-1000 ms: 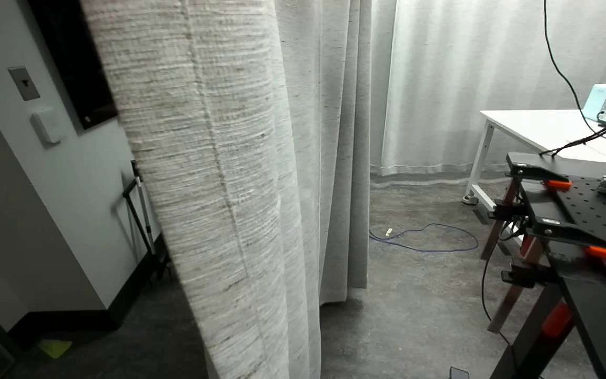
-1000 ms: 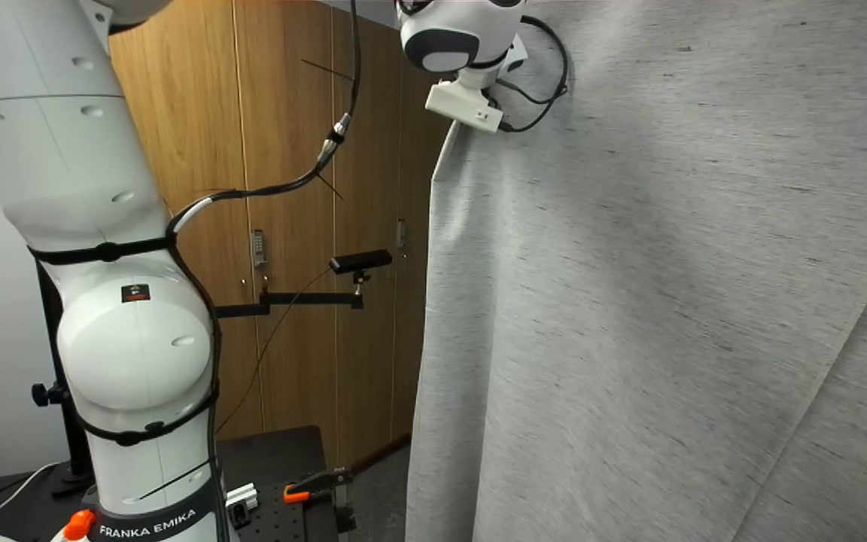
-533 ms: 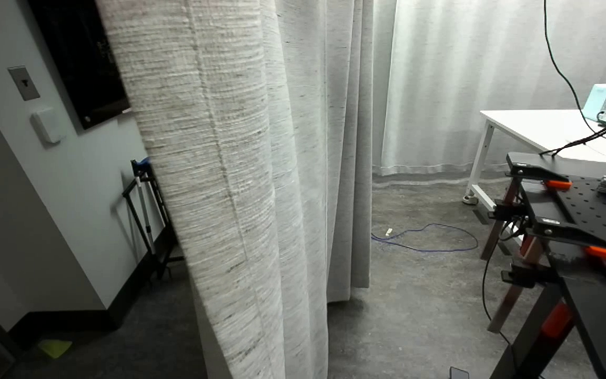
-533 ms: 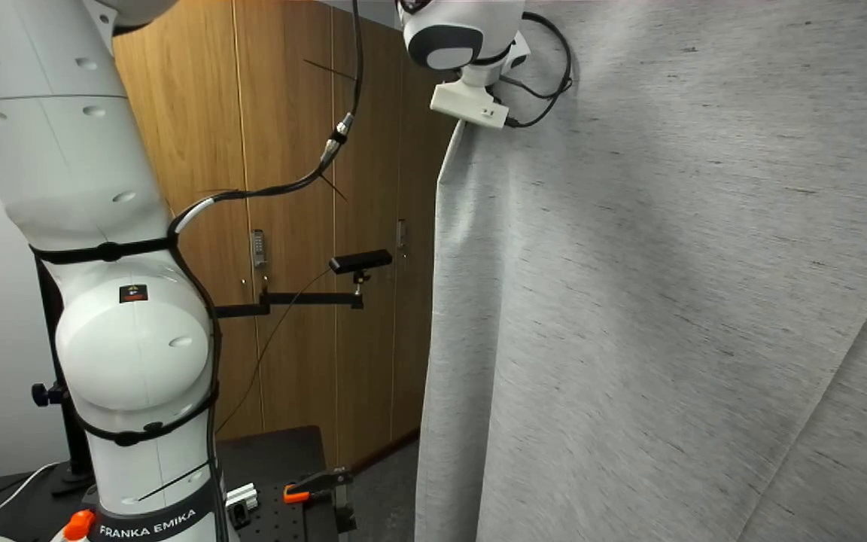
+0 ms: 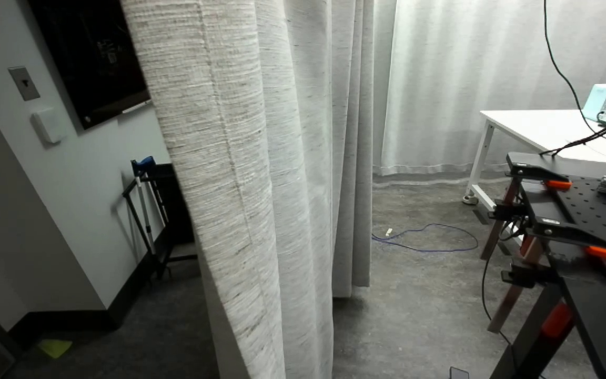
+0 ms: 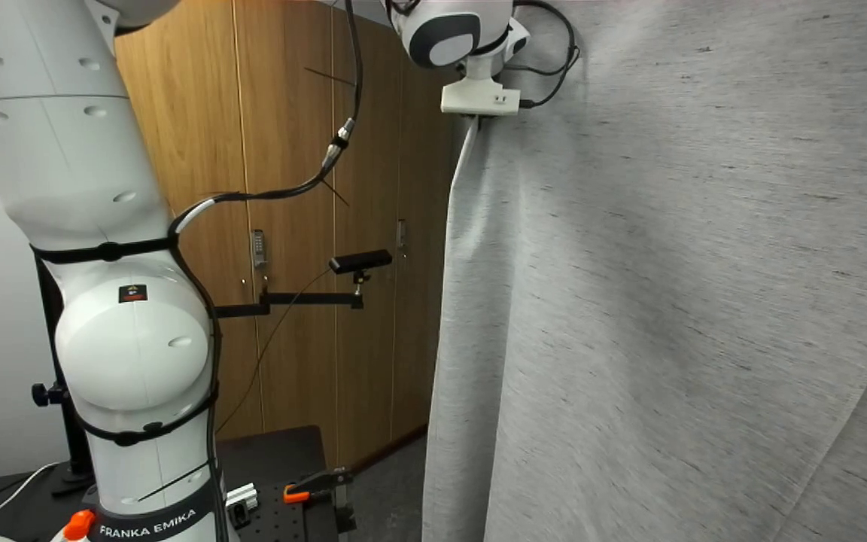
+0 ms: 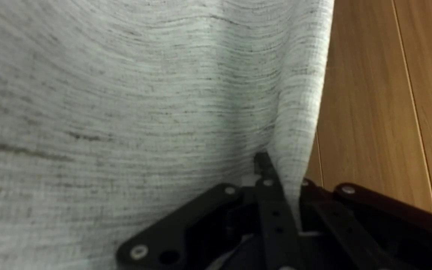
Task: Close the curtain
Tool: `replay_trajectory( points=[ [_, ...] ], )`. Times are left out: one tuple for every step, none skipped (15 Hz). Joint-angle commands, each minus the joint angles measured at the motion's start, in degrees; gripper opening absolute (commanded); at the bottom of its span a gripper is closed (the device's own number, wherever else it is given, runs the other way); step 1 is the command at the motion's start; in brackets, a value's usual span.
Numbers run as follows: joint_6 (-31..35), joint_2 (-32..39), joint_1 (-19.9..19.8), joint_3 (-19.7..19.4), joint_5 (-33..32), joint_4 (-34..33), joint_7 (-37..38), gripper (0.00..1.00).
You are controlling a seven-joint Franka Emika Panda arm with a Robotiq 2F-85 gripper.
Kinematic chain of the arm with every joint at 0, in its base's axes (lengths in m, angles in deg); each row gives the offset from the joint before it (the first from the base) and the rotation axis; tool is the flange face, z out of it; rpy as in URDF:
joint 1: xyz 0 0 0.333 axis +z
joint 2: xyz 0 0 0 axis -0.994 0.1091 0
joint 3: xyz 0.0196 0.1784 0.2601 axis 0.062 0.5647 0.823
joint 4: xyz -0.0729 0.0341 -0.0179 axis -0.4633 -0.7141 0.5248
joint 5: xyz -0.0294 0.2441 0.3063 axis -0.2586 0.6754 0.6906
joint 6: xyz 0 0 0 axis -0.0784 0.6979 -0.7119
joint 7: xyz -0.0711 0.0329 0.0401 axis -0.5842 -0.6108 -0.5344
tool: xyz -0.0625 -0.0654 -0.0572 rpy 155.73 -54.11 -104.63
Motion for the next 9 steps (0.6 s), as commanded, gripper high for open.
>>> replay_trajectory(
  points=[
    [3.62, 3.99, 0.67, 3.32, -11.05, 1.16, 2.34, 0.01],
    [5.43, 4.11, 0.75, 3.50, -14.15, 1.23, 2.83, 0.01],
    [7.43, 4.25, 0.79, 3.71, -17.71, 1.32, 3.60, 0.01],
    [9.05, 4.29, 0.83, 3.86, -21.37, 1.65, 4.62, 0.01],
    [10.72, 4.21, -0.49, 5.11, -24.90, 2.23, 5.59, 0.01],
    [11.73, 4.11, -0.89, 5.48, -29.14, 2.90, 7.88, 0.01],
    [12.02, 3.81, -1.37, 5.87, -33.15, 3.72, 10.95, 0.01],
    [12.02, 3.77, -0.29, 4.84, -37.52, 4.05, 14.53, 0.01],
    [11.56, 3.61, -0.43, 4.96, -40.81, 4.29, 17.58, 0.01]
  ],
)
